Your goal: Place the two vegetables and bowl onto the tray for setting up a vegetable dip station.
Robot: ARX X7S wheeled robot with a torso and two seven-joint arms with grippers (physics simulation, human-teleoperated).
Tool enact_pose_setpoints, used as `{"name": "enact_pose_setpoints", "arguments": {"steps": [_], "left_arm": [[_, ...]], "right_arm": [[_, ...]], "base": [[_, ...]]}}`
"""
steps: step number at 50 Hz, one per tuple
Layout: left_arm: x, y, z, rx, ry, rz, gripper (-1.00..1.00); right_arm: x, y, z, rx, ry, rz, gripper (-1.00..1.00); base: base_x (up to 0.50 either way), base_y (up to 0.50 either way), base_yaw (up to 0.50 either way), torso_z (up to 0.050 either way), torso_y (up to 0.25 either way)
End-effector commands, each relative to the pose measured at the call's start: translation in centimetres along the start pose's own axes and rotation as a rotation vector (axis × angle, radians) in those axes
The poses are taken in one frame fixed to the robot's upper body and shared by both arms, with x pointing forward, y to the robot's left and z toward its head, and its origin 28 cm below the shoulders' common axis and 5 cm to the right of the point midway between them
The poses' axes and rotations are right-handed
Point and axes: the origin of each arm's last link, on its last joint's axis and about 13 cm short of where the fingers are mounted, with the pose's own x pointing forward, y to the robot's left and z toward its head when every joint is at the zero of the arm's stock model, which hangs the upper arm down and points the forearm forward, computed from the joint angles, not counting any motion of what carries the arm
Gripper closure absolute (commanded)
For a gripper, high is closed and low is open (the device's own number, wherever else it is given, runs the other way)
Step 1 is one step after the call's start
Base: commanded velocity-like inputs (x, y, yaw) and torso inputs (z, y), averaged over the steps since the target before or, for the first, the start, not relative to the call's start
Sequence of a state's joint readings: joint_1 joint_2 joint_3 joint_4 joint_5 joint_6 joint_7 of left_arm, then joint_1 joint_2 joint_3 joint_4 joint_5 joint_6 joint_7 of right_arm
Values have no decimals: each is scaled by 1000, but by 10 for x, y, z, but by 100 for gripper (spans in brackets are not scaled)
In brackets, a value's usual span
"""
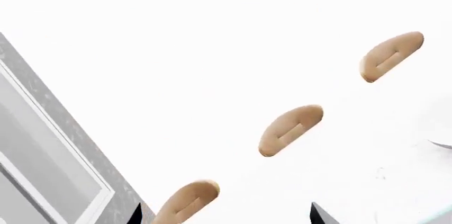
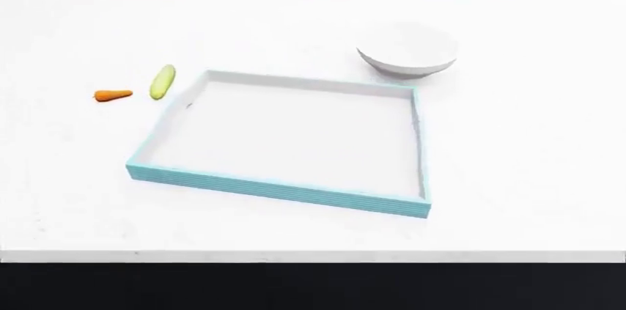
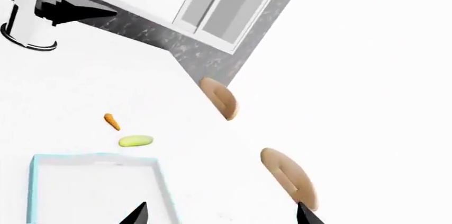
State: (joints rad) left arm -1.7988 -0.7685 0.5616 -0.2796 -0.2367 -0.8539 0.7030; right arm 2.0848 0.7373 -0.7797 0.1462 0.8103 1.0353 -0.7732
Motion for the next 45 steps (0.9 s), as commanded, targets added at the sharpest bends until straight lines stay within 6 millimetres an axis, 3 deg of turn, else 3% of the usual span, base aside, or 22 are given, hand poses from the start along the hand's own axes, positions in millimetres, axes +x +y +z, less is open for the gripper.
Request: {"name": "enact_pose_setpoints", "arguments": {"steps": [1, 19, 32, 38, 45], "left_arm": [[5, 8, 5, 34, 0, 21, -100], [7, 9, 8, 59, -8, 23, -100], [7, 10, 10, 68, -8, 23, -100], [12, 8, 9, 77, -5, 9, -100], [24, 2, 1, 94, 28, -23, -100]], "right_arm": [[4, -9, 8, -47, -7, -20, -100], [1, -12, 11, -41, -22, -56, -100], [4, -17, 17, 66, -71, -123, -100], [6, -14, 4, 28, -7, -117, -100], [17, -18, -40, -46, 291, -45, -100]], "base": [[453, 324, 0, 0, 0], [478, 263, 0, 0, 1], [423, -4, 0, 0, 2], [0, 0, 0, 0, 0], [0, 0, 0, 0, 0]]}}
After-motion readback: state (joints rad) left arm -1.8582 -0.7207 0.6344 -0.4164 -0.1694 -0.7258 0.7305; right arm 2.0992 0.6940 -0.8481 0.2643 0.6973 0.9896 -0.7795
